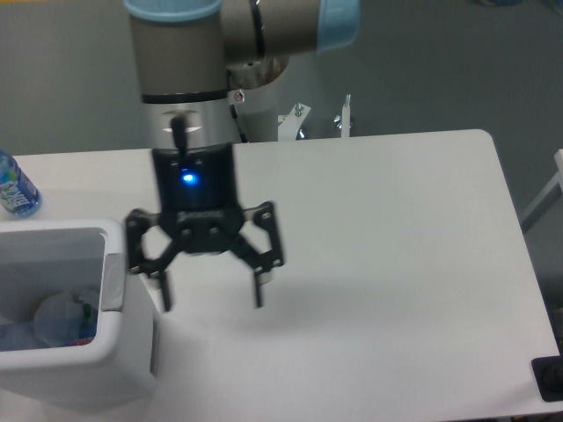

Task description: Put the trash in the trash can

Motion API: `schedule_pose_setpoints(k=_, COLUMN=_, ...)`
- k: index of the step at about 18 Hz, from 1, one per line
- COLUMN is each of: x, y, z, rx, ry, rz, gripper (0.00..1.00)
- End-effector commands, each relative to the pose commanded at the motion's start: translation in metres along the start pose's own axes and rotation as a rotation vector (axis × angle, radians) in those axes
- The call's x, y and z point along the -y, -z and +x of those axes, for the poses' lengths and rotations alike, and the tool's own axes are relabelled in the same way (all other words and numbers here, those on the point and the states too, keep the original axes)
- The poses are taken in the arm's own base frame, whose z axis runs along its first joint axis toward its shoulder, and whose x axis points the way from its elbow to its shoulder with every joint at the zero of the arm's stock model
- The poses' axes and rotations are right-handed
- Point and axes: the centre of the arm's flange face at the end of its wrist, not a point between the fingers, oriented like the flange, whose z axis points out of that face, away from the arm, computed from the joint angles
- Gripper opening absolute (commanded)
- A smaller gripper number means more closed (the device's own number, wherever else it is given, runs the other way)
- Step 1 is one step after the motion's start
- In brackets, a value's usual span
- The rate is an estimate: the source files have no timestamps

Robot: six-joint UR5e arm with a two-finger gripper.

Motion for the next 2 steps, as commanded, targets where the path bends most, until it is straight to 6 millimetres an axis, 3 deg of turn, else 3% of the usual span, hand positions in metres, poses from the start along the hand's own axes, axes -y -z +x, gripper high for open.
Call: schedule_pose_setpoints(k=2, x=-0.0025, y=0.0023, z=-0.0028, rx=0.036, ry=-0.034, rz=-0.028, gripper=1.0)
